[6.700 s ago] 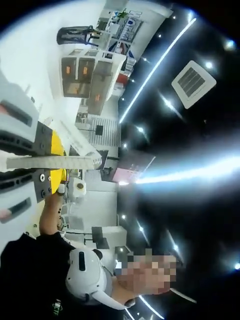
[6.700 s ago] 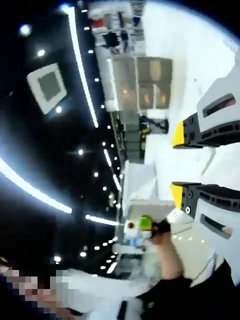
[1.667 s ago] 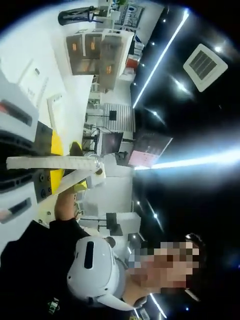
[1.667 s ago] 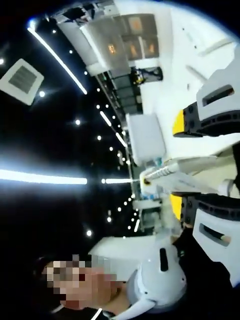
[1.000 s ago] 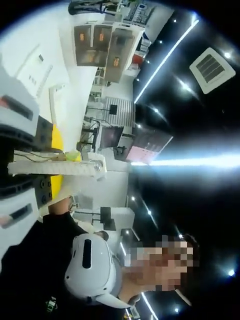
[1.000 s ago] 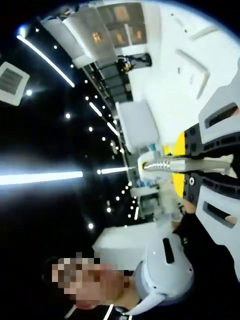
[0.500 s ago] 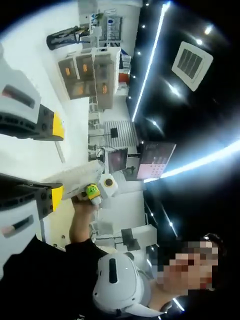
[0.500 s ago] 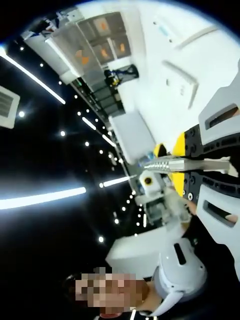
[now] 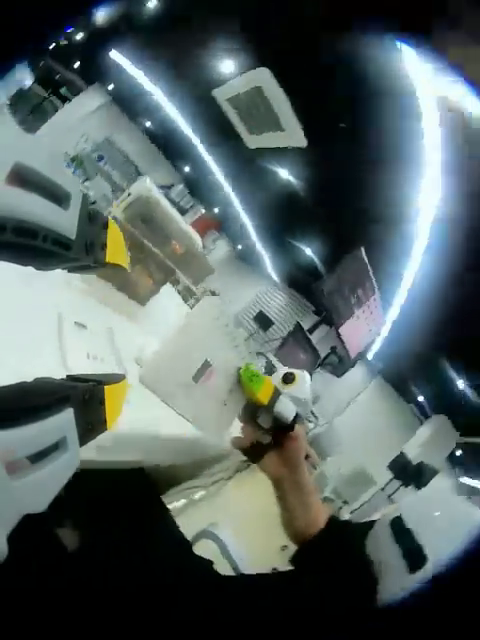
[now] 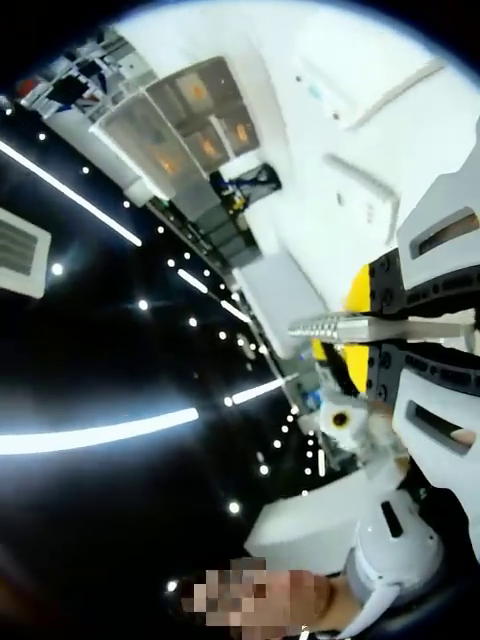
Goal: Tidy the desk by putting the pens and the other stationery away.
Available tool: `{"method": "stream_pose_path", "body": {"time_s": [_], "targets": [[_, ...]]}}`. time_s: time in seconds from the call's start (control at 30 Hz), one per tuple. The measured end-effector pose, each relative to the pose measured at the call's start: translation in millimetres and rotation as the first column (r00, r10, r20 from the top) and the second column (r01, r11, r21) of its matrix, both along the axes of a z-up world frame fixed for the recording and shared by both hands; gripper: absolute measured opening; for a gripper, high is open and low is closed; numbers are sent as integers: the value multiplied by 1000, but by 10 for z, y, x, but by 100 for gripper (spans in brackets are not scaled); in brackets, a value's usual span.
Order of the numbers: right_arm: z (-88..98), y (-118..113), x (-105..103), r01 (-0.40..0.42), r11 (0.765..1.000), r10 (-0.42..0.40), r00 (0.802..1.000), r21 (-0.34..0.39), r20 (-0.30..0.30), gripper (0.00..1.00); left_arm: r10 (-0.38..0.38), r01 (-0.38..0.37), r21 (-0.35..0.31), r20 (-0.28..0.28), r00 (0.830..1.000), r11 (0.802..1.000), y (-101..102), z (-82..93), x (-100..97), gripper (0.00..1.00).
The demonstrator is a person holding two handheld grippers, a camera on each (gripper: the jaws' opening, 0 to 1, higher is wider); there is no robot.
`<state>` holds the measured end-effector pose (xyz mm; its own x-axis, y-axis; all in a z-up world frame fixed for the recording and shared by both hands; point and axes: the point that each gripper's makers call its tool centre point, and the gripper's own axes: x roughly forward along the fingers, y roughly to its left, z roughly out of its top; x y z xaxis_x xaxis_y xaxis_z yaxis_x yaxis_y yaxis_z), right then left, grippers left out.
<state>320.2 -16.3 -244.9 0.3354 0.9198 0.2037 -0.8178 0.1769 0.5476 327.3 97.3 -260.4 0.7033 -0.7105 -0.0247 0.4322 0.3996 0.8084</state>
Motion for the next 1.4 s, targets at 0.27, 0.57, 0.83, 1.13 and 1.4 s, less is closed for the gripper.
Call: {"method": "stream_pose_path", "body": {"time_s": [0.27,0.57,0.83,1.13,1.4], "targets": [[-18,69,63,-5,995,22,987,104,-161,5,59,-169,270,373,926,948,-156,77,-80,39],[-30,202,57,-46,980,98,958,193,-270,5,-41,-227,433,527,849,872,-402,-59,-147,39],[-82,340,17,-86,965,172,919,246,-355,5,-115,-246,486,599,792,839,-572,-74,-221,28],[-137,410,-20,-119,948,243,870,296,-429,5,-132,-273,475,657,742,837,-598,-30,-279,12],[-226,420,22,-86,944,237,849,319,-472,10,-136,-290,495,659,739,819,-584,-126,-246,8]]}}
